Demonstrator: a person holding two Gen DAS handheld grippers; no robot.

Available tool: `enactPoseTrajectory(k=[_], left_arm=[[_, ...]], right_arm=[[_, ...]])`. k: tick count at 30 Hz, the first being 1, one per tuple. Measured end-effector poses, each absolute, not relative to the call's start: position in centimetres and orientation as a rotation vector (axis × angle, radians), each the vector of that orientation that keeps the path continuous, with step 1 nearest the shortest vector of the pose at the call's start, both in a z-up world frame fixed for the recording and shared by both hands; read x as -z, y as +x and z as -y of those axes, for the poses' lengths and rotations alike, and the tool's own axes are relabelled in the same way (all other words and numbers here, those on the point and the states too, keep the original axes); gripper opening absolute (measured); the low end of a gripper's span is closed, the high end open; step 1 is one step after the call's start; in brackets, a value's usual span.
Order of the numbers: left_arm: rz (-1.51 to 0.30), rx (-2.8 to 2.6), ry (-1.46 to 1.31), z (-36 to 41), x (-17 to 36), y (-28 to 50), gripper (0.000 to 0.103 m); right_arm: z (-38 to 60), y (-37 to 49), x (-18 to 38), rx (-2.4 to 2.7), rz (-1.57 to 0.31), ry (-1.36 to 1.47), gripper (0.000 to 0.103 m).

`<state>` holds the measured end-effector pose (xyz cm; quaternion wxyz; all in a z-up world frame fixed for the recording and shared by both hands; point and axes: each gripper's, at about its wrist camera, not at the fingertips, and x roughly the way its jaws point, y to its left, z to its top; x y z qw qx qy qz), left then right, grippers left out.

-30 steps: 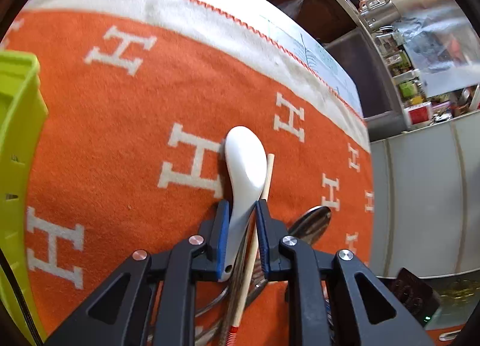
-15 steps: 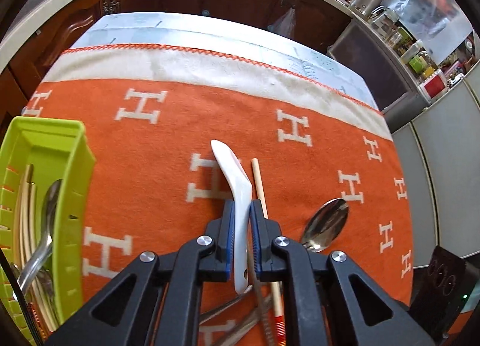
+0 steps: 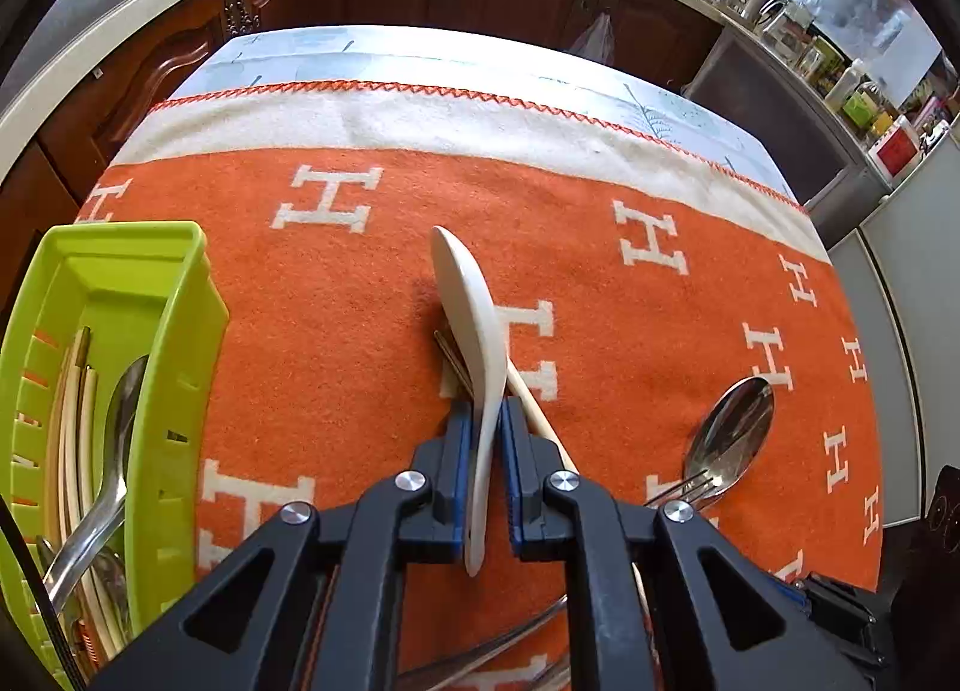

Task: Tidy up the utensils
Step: 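Carry the white spoon into the tray with the left tool while the right tool grasps a red-banded chopstick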

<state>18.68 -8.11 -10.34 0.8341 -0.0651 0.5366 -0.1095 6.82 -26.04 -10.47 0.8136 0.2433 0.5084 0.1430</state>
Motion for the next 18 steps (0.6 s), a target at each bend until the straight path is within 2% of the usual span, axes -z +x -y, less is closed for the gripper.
enactPoseTrajectory(k=[7,18], left_arm=[[-1.103,0.258,-0.193,7.5,9.6,18.3,0.004],[-1.007,0.329,-0.193,4.2,2.9,14.0,0.004]], right_arm=[[25.2,6.9,10.2,-0.363,-1.101,0.505,0.007],[21.7,7.4,9.5,-0.363,-1.115,0.311,0.007]])
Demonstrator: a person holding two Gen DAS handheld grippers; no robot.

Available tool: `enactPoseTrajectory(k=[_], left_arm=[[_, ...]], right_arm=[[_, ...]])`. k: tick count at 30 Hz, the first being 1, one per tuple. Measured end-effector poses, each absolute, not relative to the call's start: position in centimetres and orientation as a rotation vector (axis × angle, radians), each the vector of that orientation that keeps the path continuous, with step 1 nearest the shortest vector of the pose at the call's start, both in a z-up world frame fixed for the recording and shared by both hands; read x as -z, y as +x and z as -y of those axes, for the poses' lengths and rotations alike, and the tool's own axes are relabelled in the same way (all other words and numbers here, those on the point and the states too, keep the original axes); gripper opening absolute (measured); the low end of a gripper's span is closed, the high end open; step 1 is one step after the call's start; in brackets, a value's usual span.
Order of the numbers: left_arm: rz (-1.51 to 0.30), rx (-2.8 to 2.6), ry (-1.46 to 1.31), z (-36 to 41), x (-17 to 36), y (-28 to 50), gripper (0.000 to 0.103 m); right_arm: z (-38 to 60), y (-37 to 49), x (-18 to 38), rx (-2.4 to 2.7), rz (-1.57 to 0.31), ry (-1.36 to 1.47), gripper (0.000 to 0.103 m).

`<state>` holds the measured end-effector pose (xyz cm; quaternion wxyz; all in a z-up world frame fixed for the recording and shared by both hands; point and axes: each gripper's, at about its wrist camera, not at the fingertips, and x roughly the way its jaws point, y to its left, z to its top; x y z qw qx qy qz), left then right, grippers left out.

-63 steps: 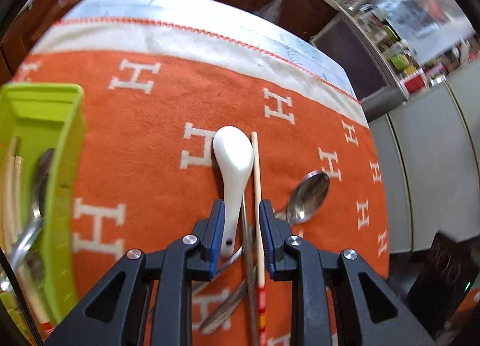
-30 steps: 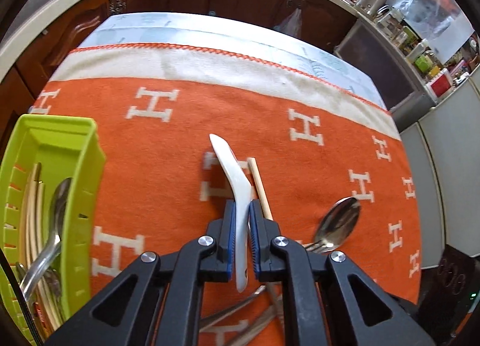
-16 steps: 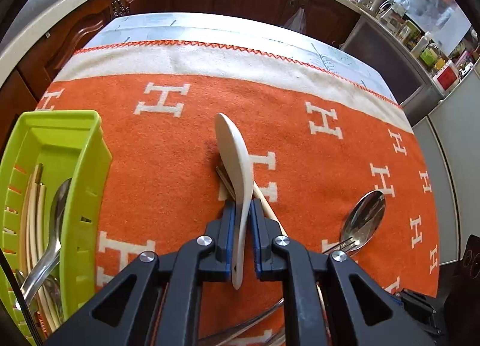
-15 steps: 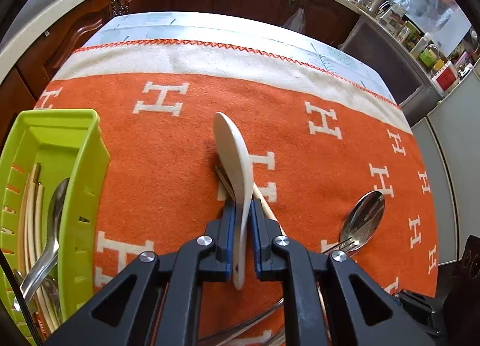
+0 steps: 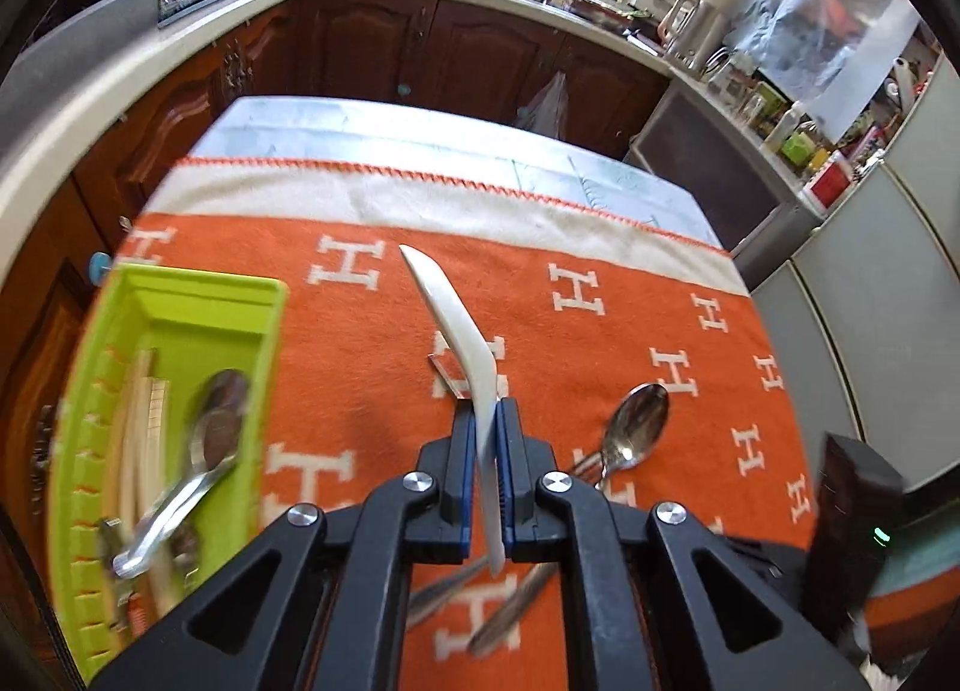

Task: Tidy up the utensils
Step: 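Carry the white spoon into the tray with the left tool while the right tool grasps a red-banded chopstick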

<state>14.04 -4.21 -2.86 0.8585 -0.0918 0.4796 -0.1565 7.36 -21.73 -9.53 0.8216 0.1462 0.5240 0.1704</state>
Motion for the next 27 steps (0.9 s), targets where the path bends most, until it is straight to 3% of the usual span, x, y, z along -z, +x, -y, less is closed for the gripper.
enactPoseTrajectory(k=[8,17,27], left_arm=[[-1.009,0.248,-0.084,-2.1,-0.3,9.2,0.004],[-1.128,0.162,-0.028,-7.1,4.2,6.2,0.004],[-1.165,0.222,-0.026,-7.5,7.1,5.6,0.006]], right_arm=[[19.7,6.9,9.0,-0.348,-1.127,0.192,0.007],[18.6,6.2,8.3,-0.336,-1.133,0.182,0.007],[17.6,6.1,8.6,-0.285,-1.16,0.091,0.007]])
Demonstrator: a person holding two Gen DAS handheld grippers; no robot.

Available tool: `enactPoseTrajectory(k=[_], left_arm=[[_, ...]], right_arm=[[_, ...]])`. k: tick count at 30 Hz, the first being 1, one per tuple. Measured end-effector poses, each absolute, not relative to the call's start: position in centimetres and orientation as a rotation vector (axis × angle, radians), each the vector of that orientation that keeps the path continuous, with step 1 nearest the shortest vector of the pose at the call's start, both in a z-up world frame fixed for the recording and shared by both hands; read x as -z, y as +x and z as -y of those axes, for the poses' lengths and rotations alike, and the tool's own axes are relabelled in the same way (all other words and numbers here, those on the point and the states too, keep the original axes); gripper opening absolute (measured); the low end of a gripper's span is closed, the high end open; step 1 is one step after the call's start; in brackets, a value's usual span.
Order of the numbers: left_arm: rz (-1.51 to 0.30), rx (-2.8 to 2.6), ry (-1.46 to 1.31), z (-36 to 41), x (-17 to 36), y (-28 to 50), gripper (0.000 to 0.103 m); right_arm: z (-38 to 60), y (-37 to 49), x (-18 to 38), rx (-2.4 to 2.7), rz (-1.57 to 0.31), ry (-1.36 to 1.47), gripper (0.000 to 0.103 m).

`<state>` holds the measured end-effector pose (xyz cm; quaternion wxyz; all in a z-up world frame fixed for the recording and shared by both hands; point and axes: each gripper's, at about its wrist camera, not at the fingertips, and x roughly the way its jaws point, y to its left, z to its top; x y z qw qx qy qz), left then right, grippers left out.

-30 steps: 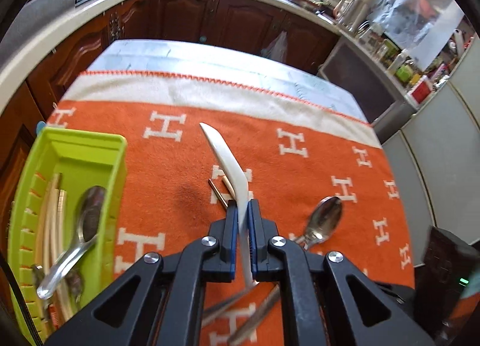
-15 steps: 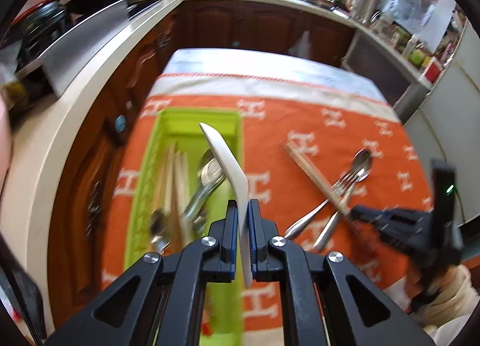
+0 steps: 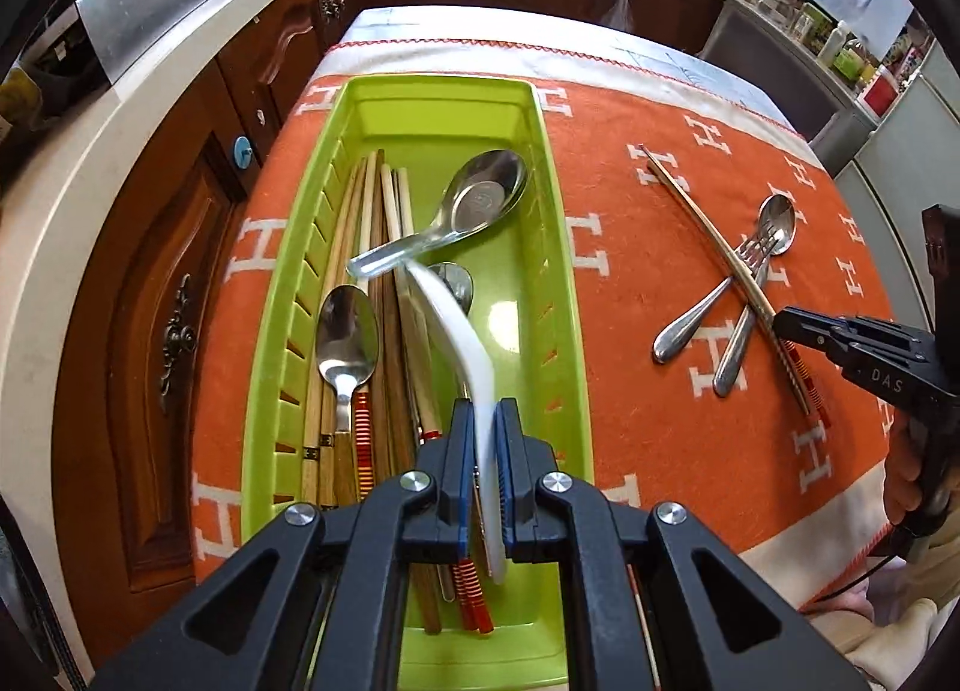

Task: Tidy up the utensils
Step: 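Carry the white spoon into the tray with the left tool while the right tool grasps a red-banded chopstick, then lower the red-banded chopstick into the tray and open the right tool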

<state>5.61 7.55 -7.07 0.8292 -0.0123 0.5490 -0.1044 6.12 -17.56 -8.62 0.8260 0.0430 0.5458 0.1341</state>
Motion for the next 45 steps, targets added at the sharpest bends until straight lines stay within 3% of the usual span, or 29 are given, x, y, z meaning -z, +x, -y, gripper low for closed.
enactPoseTrajectory(k=[5,7,16,18,19,34,45], left_arm=[[-1.129,0.211,-0.076,-8.2,6.4,5.6,0.035],[-1.119,0.199,-0.093,-8.6,6.1,5.5,0.04],[-1.063,0.195,-0.136,-9.3,4.8,4.7,0.052],[-1.048,0.188,-0.135,-9.3,4.3,4.6,0.054],[-1.042,0.188,-0.135,-9.3,4.2,4.6,0.055],[-0.912,-0.123,-0.159,-12.5,1.5,4.4,0.059],[-0.844,-0.236,-0.227,-15.8,0.7,2.7,0.067]], right_arm=[[17.0,6.2,8.4,-0.264,-1.159,0.049,0.011],[17.2,6.3,8.4,-0.25,-1.162,0.047,0.015],[16.9,6.4,9.4,-0.214,-1.176,-0.01,0.017],[16.6,6.3,9.4,-0.21,-1.176,-0.027,0.013],[16.6,6.4,9.5,-0.207,-1.18,-0.024,0.005],[12.0,5.5,2.2,-0.459,-1.145,0.35,0.005],[3.5,8.7,4.8,-0.515,-1.237,0.543,0.005]])
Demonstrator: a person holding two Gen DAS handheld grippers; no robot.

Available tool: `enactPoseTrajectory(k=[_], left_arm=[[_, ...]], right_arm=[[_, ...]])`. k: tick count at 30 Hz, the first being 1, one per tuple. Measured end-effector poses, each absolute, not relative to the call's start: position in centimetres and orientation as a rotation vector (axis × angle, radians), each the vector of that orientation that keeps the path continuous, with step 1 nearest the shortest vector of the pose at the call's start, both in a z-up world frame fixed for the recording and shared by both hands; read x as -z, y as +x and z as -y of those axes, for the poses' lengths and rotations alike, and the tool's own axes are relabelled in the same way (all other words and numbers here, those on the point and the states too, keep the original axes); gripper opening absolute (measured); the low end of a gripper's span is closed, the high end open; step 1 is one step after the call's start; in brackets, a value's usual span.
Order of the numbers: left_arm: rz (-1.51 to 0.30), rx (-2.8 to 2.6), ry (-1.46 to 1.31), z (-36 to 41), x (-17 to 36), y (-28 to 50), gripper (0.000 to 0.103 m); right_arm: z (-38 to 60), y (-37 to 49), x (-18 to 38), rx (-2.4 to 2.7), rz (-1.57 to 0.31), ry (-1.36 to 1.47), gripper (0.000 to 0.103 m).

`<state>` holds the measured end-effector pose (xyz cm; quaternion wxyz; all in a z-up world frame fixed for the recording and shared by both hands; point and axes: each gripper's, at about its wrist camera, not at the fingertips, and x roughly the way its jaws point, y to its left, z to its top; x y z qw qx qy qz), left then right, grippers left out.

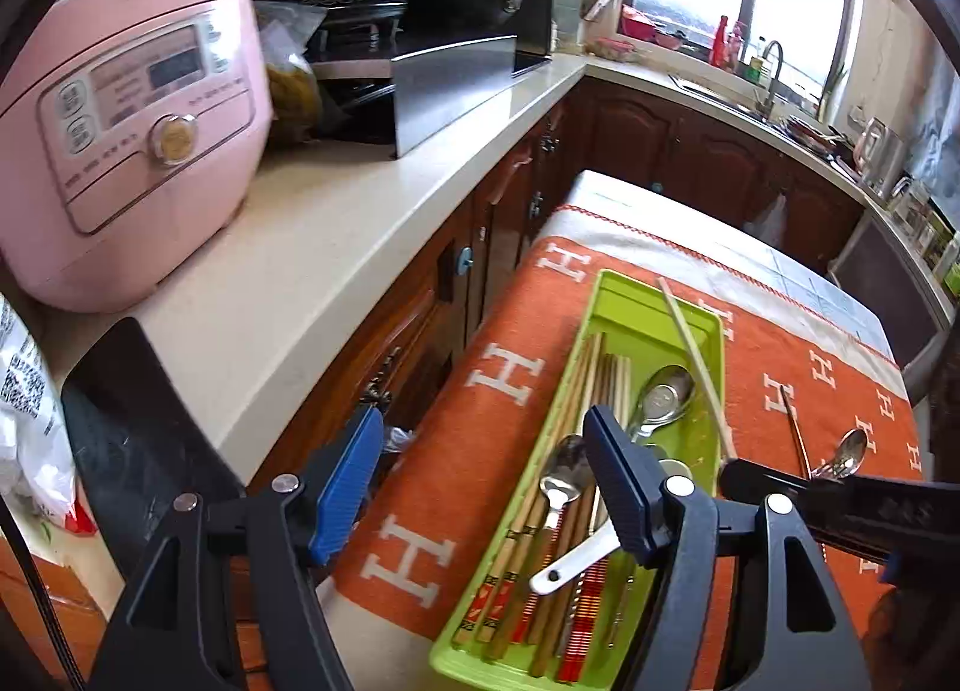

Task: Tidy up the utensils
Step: 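Lower the red-banded chopstick into the tray and open the right tool, then reach the right tool to the silver metal chopstick and close on it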

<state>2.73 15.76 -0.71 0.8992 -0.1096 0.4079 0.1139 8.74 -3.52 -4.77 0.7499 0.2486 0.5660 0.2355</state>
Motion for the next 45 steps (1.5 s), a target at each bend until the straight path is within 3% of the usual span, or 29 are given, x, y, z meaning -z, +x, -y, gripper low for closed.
enactPoseTrajectory(k=[7,22,45], left_arm=[[-0.858,-0.23,-0.253,-16.6,1.2,2.9,0.068],[-0.878,-0.209,-0.274,-16.3,1.3,2.9,0.068],[-0.922,0.078,-0.078,-4.6,1.6,4.1,0.072]], right_arm=[[0.0,9.7,6.9,-0.57,-1.341,0.615,0.01],[-0.5,8.4,7.1,-0.662,-1.358,0.558,0.019],[13.9,5.7,4.5,-0.279,-1.076,0.151,0.019]])
